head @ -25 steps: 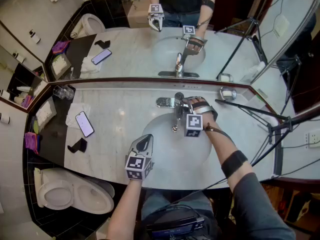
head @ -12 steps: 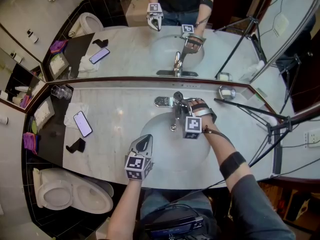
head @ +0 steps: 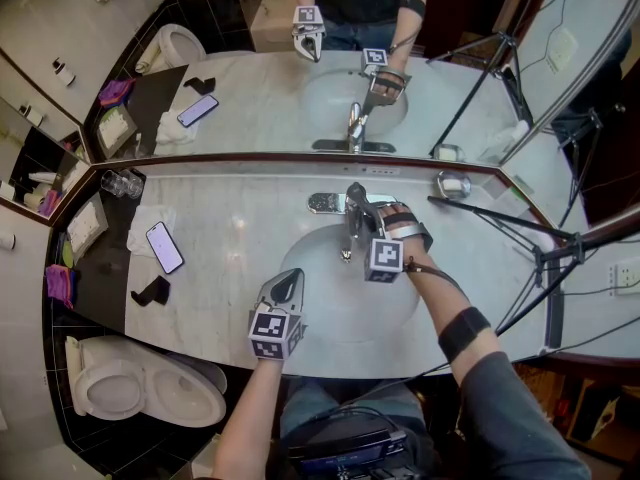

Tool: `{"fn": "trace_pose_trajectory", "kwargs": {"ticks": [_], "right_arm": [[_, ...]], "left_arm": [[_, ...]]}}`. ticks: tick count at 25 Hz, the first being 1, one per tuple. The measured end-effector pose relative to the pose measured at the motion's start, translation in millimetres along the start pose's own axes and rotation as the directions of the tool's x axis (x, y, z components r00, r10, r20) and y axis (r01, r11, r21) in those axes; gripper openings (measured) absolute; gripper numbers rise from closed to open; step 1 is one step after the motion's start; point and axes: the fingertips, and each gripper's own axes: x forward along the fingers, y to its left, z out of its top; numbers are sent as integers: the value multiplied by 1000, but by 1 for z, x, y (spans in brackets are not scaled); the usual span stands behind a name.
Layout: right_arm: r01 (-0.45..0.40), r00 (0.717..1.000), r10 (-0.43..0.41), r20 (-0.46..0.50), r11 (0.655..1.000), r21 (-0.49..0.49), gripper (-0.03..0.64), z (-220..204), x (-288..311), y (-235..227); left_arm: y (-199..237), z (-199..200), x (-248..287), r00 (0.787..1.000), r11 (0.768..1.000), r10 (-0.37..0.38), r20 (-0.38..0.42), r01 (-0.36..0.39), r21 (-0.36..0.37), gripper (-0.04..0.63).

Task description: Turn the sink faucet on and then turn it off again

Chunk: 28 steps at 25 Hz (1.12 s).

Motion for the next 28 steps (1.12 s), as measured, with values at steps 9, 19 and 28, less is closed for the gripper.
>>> {"fn": "trace_pose_trajectory", "kwargs": {"ticks": [9, 19, 28], "right_arm": [[-9, 1000, 9, -9, 999, 37, 101, -4, -1, 14], [-1, 1000, 1, -6, 999, 39, 101, -3, -2, 14], [-24, 999, 29, -38, 990, 143, 104, -1, -21, 17]], "left_arm": [[-2, 1, 1, 1000, 1000, -4, 2, 4, 0, 8], [0, -5, -7, 1000, 1000, 6, -8, -6, -3, 8], [-2, -1, -23, 1000, 1000, 14, -5, -14, 14, 8]]}}
